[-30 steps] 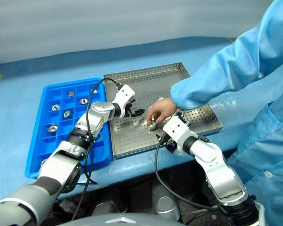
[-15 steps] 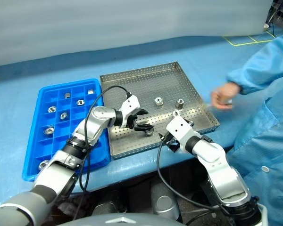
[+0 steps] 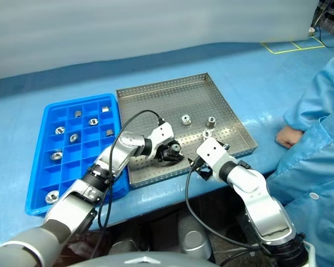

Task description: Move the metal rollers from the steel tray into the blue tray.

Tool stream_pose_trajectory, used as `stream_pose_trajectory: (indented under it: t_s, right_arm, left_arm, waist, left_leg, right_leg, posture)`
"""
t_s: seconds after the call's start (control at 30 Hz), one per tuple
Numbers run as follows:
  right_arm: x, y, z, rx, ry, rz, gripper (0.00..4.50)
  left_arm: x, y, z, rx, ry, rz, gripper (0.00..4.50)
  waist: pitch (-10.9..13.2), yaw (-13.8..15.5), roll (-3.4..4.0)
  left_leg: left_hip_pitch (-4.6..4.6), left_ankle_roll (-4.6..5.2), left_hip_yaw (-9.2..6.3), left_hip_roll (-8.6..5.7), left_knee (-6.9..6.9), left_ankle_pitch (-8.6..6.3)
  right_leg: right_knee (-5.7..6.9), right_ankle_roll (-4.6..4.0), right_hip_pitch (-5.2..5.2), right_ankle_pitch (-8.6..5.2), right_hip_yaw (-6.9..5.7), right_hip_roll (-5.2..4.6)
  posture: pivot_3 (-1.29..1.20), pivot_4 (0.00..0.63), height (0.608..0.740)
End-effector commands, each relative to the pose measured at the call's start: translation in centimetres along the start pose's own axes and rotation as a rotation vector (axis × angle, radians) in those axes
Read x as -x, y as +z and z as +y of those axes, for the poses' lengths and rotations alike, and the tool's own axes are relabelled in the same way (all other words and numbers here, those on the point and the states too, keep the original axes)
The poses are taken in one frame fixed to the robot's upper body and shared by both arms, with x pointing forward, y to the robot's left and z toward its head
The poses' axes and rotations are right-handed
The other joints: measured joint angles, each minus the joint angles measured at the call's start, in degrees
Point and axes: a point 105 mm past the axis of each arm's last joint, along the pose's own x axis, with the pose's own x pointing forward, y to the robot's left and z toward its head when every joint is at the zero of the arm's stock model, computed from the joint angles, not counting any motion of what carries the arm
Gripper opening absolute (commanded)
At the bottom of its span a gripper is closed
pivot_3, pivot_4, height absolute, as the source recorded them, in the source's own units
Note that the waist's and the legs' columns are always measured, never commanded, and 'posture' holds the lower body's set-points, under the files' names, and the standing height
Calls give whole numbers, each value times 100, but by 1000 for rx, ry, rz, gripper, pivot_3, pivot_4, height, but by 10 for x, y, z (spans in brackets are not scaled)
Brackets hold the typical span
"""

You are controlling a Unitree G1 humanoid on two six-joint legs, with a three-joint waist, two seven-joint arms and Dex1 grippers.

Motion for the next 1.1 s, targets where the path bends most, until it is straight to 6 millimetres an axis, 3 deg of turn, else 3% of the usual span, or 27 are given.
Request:
stream_pose_trajectory:
  t_s: [0.03, 0.17, 0.27, 0.33, 0.57, 0.73, 0.87, 0.97, 1.1]
  right_arm:
    - [2, 14, -4, 24, -21, -55, 4500]
    - [0, 15, -2, 17, -5, -60, 4500]
    - [-2, 18, 3, 1, 29, -82, 4500]
    - [-3, 20, 5, -7, 45, -92, 4500]
    - [-1, 43, 29, -122, 213, -231, 4500]
    - [-5, 45, 33, -105, 259, -237, 4500]
    - [-7, 60, 44, -135, 361, -316, 4500]
    - [-12, 60, 49, -119, 397, -308, 4500]
    - [-18, 62, 51, -102, 424, -306, 4500]
  left_arm:
    - [5, 12, 5, -43, 29, -32, 2721]
    - [7, 15, 8, -29, 44, -54, 2721]
    - [13, 20, 9, -34, 55, -79, 2114]
    - [21, 28, 11, -6, 68, -129, 2114]
    - [84, 46, 36, 126, 297, -319, 2114]
    - [140, 36, 35, 145, 485, -312, 2114]
    - [186, 18, 31, 164, 678, -248, 2114]
    - [204, 1, 27, 193, 761, -185, 2114]
    - [211, -13, 14, 227, 785, -146, 2114]
  waist:
    - [0, -6, 0]
    - [0, -4, 0]
    - [0, 3, 0]
    - [0, 13, 0]
    - [-1, 33, 2]
    - [-1, 181, 3]
    - [-1, 425, 2]
    - [-1, 666, 3]
    - [0, 1036, 2]
  left_leg:
    - [0, 0, 0, 0, 0, 0]
    - [0, 0, 0, 0, 0, 0]
    - [0, 1, 0, 0, 0, 0]
    - [0, 1, -1, 0, -1, 0]
    - [1, 1, -3, 4, -1, 0]
    - [7, 1, -4, 3, -1, 1]
    - [11, -1, -7, 3, -1, 0]
    - [18, -15, -9, 3, -5, -8]
    - [28, -31, -10, 2, -6, -18]
  right_leg:
    - [0, 0, 0, 0, 0, 0]
    - [0, 0, 0, 0, 0, 0]
    - [0, 1, -1, 1, 0, 0]
    - [0, 1, -2, 1, 0, 0]
    - [4, 1, -6, 1, 2, 5]
    - [6, 0, -4, 1, 6, 8]
    - [7, -6, -3, -2, 6, 9]
    - [4, -14, -5, -7, 5, 9]
    - [-1, -48, -16, -25, 4, 8]
  posture:
    - [-418, 150, 740]
    - [-411, 150, 740]
    - [-396, 150, 740]
    - [-390, 150, 740]
    - [-337, 150, 740]
    - [-284, 150, 740]
    - [-210, 150, 740]
    - [-169, 150, 740]
    - [-141, 150, 740]
